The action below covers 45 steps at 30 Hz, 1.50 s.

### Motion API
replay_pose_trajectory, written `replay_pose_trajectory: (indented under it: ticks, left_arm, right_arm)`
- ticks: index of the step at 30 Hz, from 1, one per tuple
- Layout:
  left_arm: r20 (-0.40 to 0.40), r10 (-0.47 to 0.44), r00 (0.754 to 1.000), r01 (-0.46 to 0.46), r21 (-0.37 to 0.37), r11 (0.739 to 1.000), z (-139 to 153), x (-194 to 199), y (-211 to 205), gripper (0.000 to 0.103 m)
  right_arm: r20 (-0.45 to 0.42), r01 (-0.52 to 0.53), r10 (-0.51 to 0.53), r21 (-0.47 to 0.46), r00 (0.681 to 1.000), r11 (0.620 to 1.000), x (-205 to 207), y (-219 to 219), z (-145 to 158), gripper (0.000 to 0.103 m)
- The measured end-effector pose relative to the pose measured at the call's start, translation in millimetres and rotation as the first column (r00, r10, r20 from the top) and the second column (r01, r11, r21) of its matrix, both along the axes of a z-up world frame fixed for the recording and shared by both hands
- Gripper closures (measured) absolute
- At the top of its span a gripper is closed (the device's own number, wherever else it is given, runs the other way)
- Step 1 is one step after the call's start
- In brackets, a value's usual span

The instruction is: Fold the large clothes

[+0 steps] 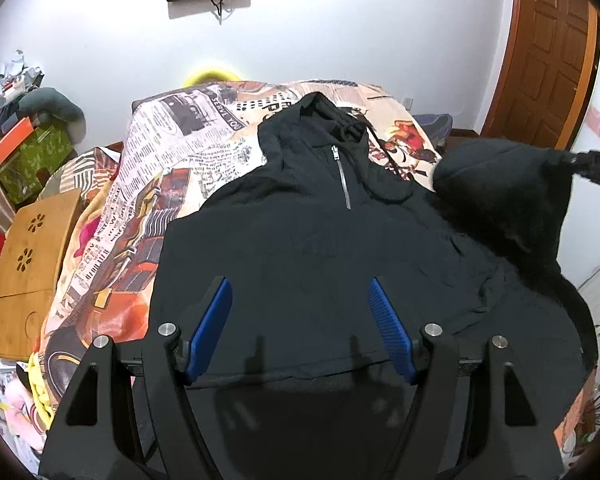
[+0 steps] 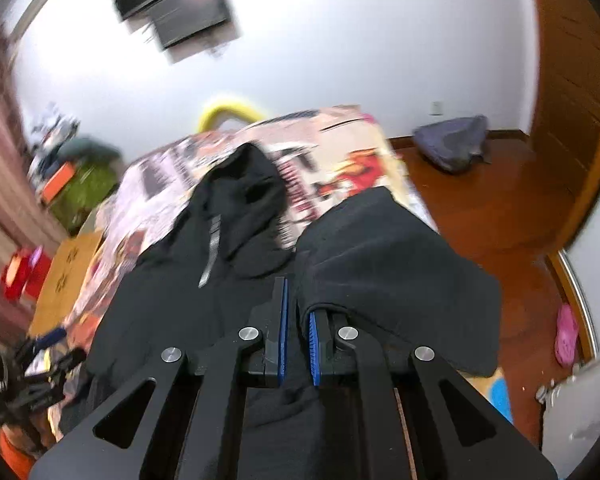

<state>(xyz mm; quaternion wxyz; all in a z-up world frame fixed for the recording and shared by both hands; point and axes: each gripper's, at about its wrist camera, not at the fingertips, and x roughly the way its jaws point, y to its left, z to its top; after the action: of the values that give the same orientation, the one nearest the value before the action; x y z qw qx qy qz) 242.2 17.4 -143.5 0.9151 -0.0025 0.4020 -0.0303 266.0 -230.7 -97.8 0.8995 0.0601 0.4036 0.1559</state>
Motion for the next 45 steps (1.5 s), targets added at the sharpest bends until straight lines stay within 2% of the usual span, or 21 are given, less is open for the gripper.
replay_pose_trajectory:
  ticks: [6, 12, 17, 19, 24, 28, 30, 32, 35, 37, 41, 45]
  left_arm:
    - [0.013, 0.004, 1.000, -0.004, 0.008, 1.000, 4, -9, 5, 0.033]
    - [0.018, 0.007, 1.000, -0.008, 0.015, 1.000, 5, -15, 10, 0.033]
    - [0.020, 0.012, 1.000, -0.012, 0.009, 1.000, 4, -17, 11, 0.033]
    - [0.022, 0.012, 1.000, -0.012, 0.011, 1.000, 4, -18, 10, 0.033]
    - [0.031, 0.004, 1.000, -0.005, 0.017, 1.000, 7, -18, 6, 0.033]
    - [0.041, -0.002, 0.999, 0.002, 0.009, 1.000, 11, -17, 1, 0.033]
    - [0.043, -0.007, 0.999, 0.007, 0.004, 1.000, 11, -16, -2, 0.033]
    - [0.039, -0.014, 0.999, 0.014, 0.002, 1.000, 10, -14, -7, 0.033]
    - [0.026, -0.024, 0.999, 0.024, -0.002, 1.000, 6, -11, -12, 0.032]
    - [0.017, -0.029, 0.999, 0.029, -0.006, 1.000, 3, -10, -15, 0.032]
    - [0.002, -0.034, 0.999, 0.034, -0.003, 0.999, -3, -8, -20, 0.032]
    - [-0.010, -0.034, 0.999, 0.034, -0.005, 0.999, -7, -6, -20, 0.032]
  right_arm:
    - [-0.114, -0.088, 0.083, -0.035, 0.990, 0.996, 3, 44, -40, 0.095]
    - [-0.209, -0.144, 0.126, -0.072, 0.970, 0.987, 2, 61, -69, 0.094]
    - [-0.228, -0.159, 0.133, -0.101, 0.965, 0.982, -5, 65, -68, 0.092]
    - [-0.247, -0.171, 0.146, -0.082, 0.958, 0.982, -9, 62, -65, 0.084]
    - [-0.226, -0.185, 0.174, -0.029, 0.959, 0.982, -23, 46, -44, 0.075]
    - [-0.143, -0.114, 0.108, -0.030, 0.984, 0.993, -33, 17, -22, 0.058]
    - [-0.112, -0.059, 0.057, -0.015, 0.992, 0.998, -35, -1, -13, 0.056]
    - [-0.092, 0.015, -0.014, 0.003, 0.996, 1.000, -33, -22, -8, 0.054]
    - [-0.097, 0.142, -0.136, 0.051, 0.986, 0.989, -25, -54, -10, 0.042]
    - [-0.132, 0.193, -0.181, 0.084, 0.975, 0.978, -19, -69, -17, 0.040]
    - [-0.258, 0.283, -0.242, 0.138, 0.935, 0.949, -2, -94, -59, 0.040]
    - [-0.427, 0.360, -0.245, 0.213, 0.870, 0.908, 11, -109, -112, 0.040]
